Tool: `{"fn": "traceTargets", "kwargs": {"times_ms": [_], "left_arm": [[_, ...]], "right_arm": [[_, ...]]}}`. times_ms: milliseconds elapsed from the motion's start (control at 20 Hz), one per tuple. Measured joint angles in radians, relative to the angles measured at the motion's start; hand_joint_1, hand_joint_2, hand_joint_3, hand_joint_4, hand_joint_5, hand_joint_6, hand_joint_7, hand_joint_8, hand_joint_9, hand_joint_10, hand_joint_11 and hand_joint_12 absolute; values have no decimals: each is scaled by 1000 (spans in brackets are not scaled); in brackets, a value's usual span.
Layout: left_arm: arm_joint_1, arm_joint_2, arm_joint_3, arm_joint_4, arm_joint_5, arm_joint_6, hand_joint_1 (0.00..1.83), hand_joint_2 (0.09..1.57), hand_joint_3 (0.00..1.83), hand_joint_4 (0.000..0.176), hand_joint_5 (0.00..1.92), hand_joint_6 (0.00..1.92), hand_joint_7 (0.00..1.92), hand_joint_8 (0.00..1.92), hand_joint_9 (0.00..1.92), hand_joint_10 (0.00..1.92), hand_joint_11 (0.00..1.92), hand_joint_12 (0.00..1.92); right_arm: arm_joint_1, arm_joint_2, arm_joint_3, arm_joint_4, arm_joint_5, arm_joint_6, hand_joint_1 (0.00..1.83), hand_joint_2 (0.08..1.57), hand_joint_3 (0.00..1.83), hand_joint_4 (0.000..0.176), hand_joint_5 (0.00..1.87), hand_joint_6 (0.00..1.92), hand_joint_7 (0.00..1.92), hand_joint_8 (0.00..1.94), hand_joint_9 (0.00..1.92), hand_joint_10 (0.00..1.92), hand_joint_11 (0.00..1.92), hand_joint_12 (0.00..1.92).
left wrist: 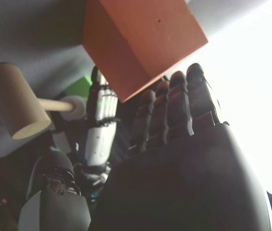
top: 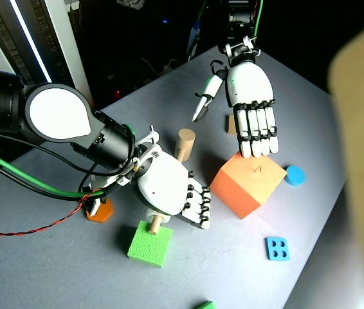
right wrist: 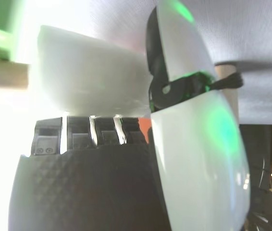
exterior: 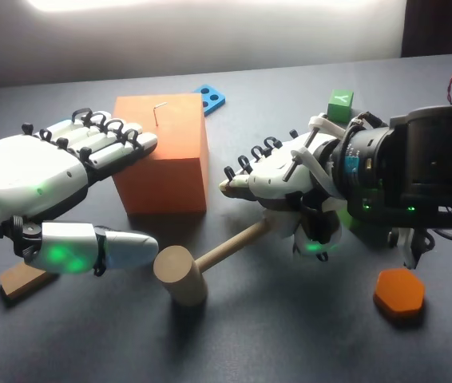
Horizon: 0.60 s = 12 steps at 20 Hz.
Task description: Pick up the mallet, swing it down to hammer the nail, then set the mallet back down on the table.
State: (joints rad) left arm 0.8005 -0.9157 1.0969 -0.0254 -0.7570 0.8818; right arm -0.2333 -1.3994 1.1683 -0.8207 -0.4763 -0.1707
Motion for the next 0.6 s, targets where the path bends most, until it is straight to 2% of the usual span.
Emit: {"fn": "traceTargets", "kwargs": {"times_ms": [400, 450, 600], "left_arm": [[11, -5, 0, -5, -4, -10, 0, 1061, 7, 0, 0, 0, 0, 0, 0, 0, 0, 0], [11, -5, 0, -5, -3, -11, 0, 1061, 7, 0, 0, 0, 0, 0, 0, 0, 0, 0], [14, -5, 0, -5, -3, -12, 0, 1064, 8, 0, 0, 0, 0, 0, 0, 0, 0, 0]], "right_arm": [[-21, -20, 29, 3, -1, 3, 1258, 1031, 10, 0, 0, 0, 0, 0, 0, 0, 47, 28], [-21, -20, 31, -1, 2, 3, 1262, 1045, 0, 0, 0, 0, 0, 0, 0, 0, 1, 315], [-21, -20, 33, -3, 2, 3, 1270, 1038, 0, 0, 21, 6, 0, 0, 0, 0, 0, 359]]}}
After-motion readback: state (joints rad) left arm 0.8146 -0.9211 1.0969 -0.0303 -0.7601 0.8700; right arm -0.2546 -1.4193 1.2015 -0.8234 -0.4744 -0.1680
